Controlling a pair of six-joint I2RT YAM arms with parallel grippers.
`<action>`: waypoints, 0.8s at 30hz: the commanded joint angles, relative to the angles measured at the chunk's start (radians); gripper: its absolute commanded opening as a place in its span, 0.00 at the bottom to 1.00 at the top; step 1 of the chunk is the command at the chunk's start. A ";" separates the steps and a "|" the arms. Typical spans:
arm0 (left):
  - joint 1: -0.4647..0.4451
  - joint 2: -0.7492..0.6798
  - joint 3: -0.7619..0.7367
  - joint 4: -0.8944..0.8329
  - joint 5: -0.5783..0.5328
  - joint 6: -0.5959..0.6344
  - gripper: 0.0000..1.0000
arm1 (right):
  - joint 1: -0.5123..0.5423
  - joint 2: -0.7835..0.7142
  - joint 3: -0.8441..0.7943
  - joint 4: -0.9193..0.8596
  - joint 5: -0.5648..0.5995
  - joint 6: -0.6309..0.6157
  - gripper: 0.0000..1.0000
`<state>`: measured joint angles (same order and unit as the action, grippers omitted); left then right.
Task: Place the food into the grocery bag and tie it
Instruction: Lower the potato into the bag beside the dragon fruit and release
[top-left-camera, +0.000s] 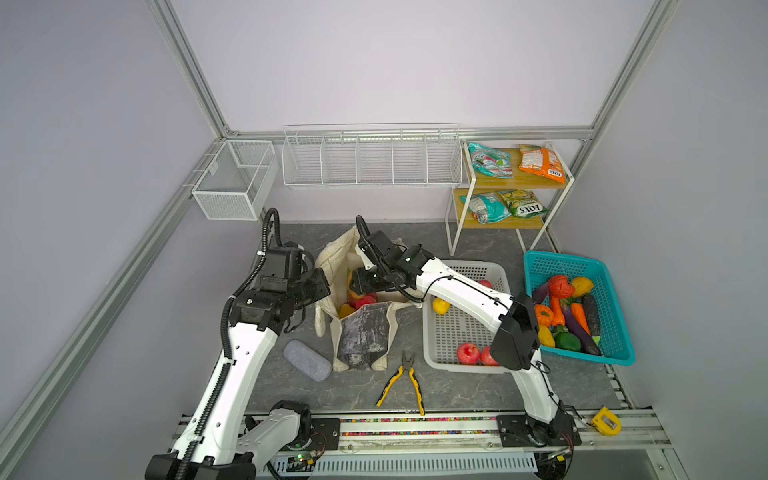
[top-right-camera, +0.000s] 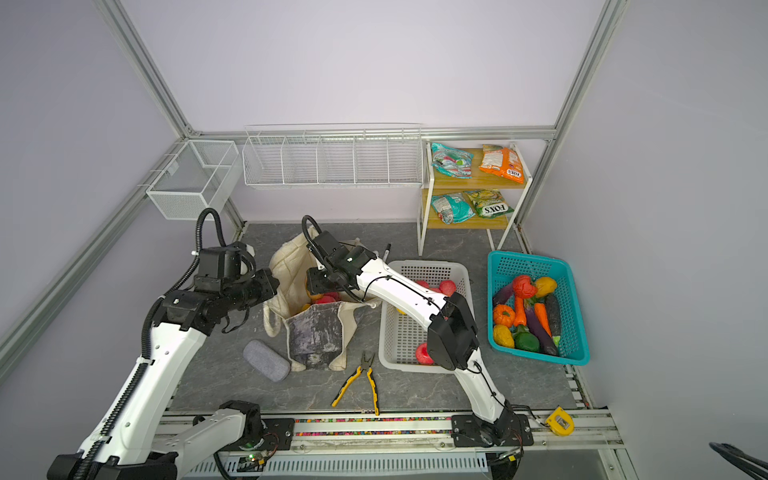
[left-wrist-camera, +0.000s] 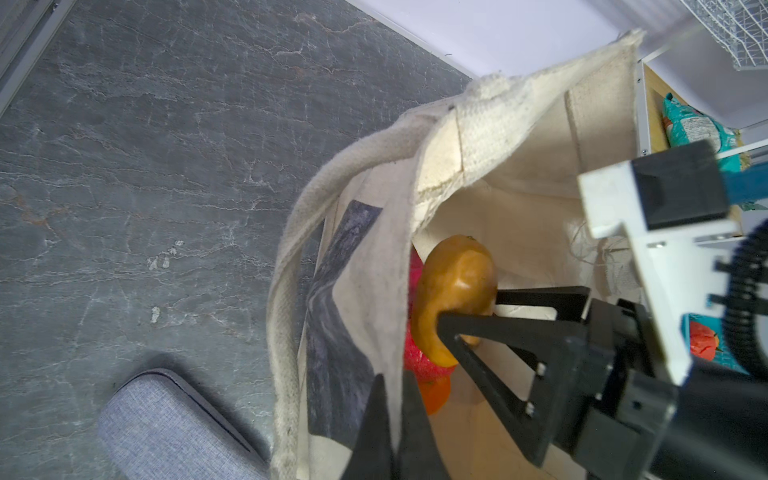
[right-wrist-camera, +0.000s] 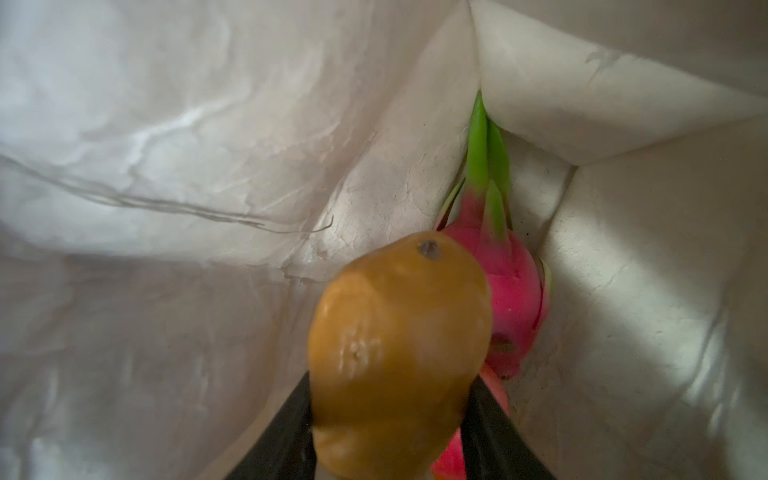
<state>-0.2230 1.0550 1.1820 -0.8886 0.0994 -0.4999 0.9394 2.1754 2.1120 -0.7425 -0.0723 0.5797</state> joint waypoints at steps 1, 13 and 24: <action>0.001 0.002 0.044 0.016 0.006 -0.007 0.00 | 0.004 0.035 -0.016 0.011 -0.033 -0.020 0.44; 0.001 0.000 0.044 0.014 0.008 -0.008 0.00 | 0.021 0.094 -0.035 0.016 -0.028 -0.017 0.46; 0.001 -0.018 0.024 0.013 0.005 -0.010 0.00 | 0.037 0.106 -0.079 0.023 0.004 -0.017 0.56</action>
<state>-0.2230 1.0573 1.1873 -0.8894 0.1024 -0.5034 0.9657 2.2509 2.0735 -0.6857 -0.0795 0.5724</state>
